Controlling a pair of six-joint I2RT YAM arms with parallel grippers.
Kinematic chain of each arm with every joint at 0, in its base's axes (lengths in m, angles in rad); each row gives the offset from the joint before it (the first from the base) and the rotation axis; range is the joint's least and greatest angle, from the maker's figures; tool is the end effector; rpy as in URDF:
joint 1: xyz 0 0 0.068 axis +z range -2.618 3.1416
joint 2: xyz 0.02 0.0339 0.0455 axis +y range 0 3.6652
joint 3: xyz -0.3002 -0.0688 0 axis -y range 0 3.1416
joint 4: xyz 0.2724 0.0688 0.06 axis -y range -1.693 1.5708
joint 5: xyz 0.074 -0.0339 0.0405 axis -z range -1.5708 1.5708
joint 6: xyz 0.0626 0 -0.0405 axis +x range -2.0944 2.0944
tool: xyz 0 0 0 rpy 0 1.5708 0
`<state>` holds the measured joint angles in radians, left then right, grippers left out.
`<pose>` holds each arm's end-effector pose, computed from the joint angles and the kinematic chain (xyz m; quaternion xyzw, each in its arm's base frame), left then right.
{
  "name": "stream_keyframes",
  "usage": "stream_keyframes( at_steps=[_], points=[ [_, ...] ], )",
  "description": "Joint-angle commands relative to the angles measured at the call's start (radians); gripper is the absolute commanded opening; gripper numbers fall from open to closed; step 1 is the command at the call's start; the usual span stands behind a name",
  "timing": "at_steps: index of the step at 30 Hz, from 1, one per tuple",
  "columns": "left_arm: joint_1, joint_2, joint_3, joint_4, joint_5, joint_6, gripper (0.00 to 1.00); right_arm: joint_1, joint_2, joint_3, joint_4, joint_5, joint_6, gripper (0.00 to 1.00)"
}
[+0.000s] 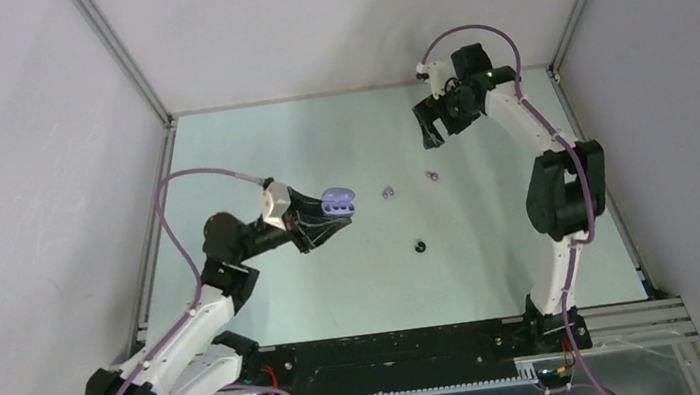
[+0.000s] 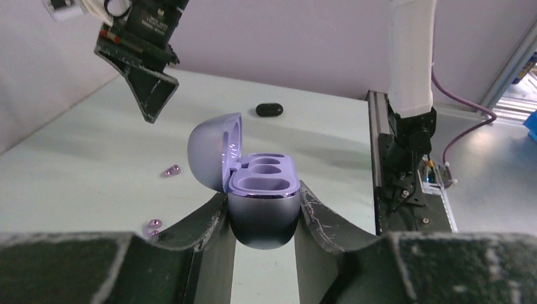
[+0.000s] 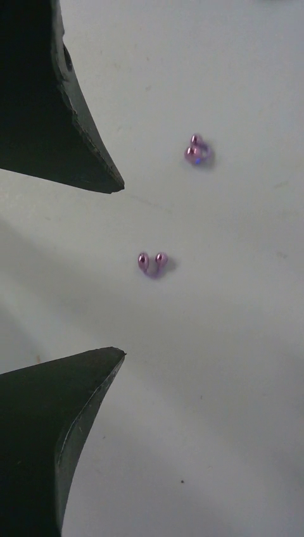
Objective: Insert the wireless bluetooth earbuds into the charging case
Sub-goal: Pick up the earbud from the center of the board.
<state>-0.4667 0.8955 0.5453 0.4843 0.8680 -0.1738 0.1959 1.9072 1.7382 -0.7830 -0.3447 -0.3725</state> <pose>0.1770 -0.1426 0.3260 0.4003 0.5445 -0.4777 0.5612 0.4616 0.1132 0.3019 -0.3132 0.8861 0.1363 0.3132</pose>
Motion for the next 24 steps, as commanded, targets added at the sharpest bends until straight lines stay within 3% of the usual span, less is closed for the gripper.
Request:
stream_keyframes(
  at_steps=[1,7,10,18,24],
  points=[
    [0.024,0.013,-0.181,0.745,-0.018,-0.235,0.0,-0.032,0.107,0.138,-0.196,0.059,-0.066,0.96],
    [0.024,0.055,-0.218,0.788,0.038,-0.187,0.0,-0.041,0.206,0.242,-0.238,0.093,-0.1,0.93],
    [0.016,0.112,-0.25,0.904,0.058,-0.185,0.0,-0.042,0.243,0.261,-0.234,0.114,-0.106,0.88],
    [-0.023,0.195,-0.252,0.92,0.111,-0.136,0.0,-0.022,0.315,0.253,-0.177,0.143,-0.067,0.71],
    [-0.035,0.202,-0.251,0.932,0.124,-0.138,0.0,-0.011,0.345,0.222,-0.132,0.102,-0.012,0.71]
  ],
)
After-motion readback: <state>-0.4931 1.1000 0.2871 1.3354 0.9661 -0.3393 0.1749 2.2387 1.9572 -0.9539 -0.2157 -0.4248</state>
